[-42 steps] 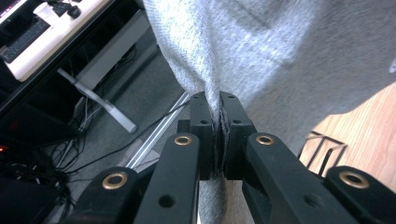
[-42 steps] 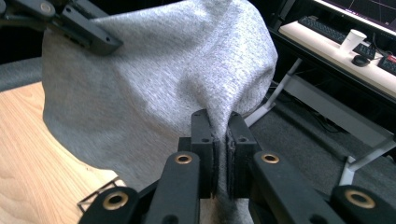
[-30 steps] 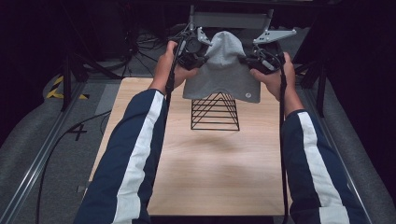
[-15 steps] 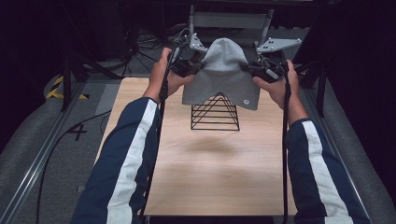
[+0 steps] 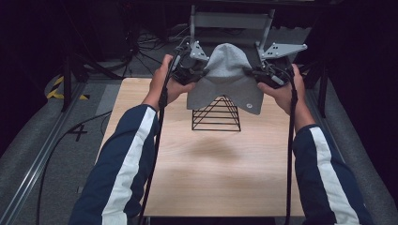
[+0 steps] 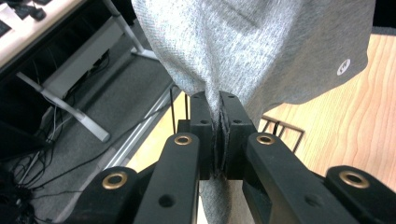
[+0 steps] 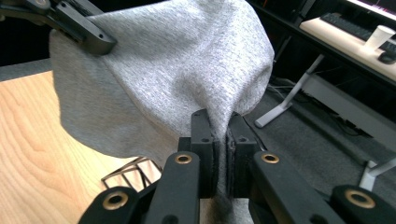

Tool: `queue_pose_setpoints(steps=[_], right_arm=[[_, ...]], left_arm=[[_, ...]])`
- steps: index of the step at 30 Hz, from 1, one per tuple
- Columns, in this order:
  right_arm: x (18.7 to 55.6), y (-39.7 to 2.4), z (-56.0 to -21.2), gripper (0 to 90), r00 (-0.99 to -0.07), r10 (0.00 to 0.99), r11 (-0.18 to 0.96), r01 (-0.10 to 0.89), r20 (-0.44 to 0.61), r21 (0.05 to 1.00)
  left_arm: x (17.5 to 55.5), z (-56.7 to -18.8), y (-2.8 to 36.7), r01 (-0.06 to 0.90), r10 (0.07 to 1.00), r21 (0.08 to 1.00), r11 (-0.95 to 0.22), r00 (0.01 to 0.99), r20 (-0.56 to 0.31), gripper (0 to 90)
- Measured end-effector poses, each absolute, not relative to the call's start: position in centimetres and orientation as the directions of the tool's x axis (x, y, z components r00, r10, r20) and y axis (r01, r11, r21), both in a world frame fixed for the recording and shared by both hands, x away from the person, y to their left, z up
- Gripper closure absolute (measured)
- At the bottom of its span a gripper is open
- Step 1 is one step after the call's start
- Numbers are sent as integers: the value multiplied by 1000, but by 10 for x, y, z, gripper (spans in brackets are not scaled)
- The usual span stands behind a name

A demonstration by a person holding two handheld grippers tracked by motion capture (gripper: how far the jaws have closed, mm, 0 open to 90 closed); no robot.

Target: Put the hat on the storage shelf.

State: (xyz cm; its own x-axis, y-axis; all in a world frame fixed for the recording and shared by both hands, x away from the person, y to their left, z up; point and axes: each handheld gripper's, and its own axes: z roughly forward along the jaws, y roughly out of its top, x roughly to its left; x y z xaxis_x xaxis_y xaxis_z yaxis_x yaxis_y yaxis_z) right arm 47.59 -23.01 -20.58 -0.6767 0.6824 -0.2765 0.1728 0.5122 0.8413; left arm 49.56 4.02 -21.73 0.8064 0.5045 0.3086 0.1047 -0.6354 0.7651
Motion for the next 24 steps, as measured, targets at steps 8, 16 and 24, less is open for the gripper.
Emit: queue_pose_setpoints(steps=[8,16,24], right_arm=[[479,-226,-225,846,-688,675,527,198,-265,827],[485,-223,-254,846,-700,671,547,245,-244,801],[488,-220,-279,846,-710,669,556,279,-222,783]], left_arm=[[499,-235,42,135,513,746,-653,803,303,858],[503,-265,37,157,500,707,-690,810,307,857],[505,-288,35,185,508,699,-691,812,288,856]])
